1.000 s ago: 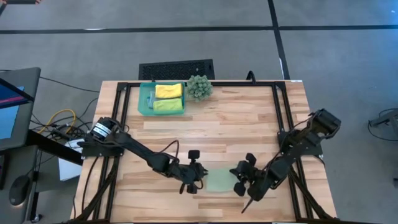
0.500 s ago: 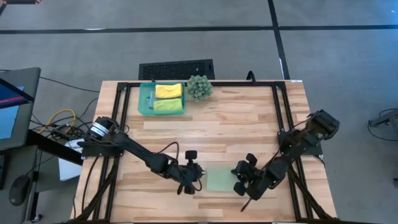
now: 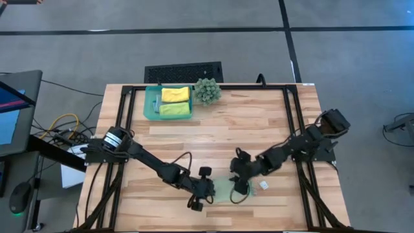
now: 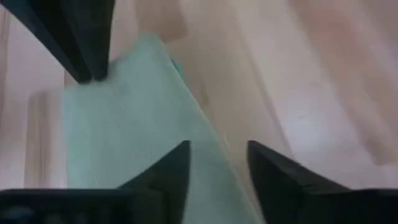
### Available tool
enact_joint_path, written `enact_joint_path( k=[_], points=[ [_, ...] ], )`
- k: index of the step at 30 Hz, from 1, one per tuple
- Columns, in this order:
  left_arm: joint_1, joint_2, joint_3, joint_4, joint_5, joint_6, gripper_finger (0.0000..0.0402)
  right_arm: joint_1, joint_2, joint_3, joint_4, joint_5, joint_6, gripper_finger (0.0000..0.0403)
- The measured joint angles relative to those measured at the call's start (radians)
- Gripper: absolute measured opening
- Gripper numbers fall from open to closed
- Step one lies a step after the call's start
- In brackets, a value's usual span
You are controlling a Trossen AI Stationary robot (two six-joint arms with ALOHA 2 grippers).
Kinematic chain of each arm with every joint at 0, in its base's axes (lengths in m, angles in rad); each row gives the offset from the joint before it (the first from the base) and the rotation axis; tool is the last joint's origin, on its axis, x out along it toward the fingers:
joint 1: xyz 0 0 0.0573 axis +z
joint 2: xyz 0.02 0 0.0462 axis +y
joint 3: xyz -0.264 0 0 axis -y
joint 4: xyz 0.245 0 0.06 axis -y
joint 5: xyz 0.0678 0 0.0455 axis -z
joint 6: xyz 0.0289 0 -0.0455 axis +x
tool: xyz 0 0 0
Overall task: Fold microfiber towels
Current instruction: Put the folded green microfiber cloth into the blue bin
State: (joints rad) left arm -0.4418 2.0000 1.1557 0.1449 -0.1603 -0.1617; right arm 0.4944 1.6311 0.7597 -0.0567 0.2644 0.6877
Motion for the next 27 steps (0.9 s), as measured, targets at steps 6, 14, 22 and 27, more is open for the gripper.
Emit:
enact_joint_path(
  k=[6,14,22,27],
  points=[
    [-0.003,0.048,0.0,-0.006,0.024,-0.001,0.0041,-0.13,0.039,-0.001,0.027,-0.264,-0.137,0.0279],
    [-0.003,0.046,0.022,-0.044,0.013,-0.007,0.0041,-0.138,0.103,0.003,0.084,-0.41,-0.194,0.0303],
    [-0.046,0.046,0.254,-0.565,-0.3,-0.089,0.0041,-0.09,0.156,0.008,0.093,-0.354,-0.196,0.0247],
    [-0.139,0.042,0.372,-0.819,-0.458,-0.186,0.0041,-0.053,0.166,0.009,0.092,-0.277,-0.202,0.016]
  ],
)
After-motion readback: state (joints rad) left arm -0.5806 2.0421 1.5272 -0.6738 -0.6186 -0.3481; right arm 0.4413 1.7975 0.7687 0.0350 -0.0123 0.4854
